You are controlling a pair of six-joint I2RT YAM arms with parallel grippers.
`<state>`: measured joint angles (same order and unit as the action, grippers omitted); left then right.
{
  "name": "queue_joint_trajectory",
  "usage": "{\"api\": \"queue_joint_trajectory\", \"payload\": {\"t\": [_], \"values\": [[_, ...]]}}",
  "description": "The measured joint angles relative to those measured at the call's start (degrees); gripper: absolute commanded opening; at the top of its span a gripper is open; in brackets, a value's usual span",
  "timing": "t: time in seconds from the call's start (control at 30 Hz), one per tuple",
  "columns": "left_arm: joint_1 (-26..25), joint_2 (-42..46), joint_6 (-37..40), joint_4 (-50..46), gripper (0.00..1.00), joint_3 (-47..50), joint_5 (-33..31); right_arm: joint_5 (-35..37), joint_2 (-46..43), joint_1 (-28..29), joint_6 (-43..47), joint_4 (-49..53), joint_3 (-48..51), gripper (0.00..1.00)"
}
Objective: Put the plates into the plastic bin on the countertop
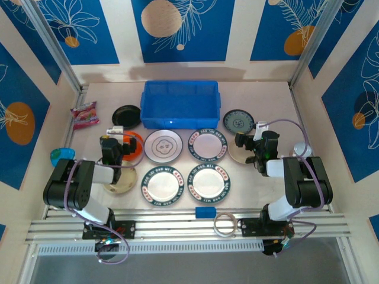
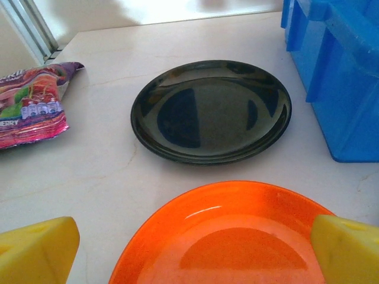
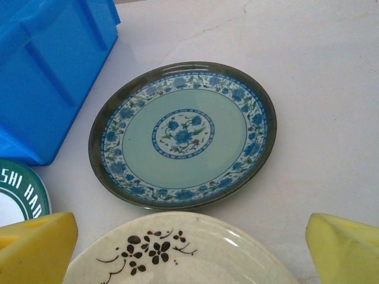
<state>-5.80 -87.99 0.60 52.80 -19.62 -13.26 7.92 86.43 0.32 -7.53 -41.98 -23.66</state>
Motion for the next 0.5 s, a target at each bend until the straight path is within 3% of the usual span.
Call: {"api": "queue_joint_trajectory", "payload": {"t": [0.37,0.5], "values": [[-1.4,20.7,-1.1,-18.1,1.00,-7.8,-8.9,10.1,-14.7,4.2,-1.4,16.4,-7.3,0.99],[-1.5,24.3,-6.3,-34.3,1.00,-17.3,-13.1,15.3,-15.2,8.1,-4.9,28.0,-14.5,0.99]]}}
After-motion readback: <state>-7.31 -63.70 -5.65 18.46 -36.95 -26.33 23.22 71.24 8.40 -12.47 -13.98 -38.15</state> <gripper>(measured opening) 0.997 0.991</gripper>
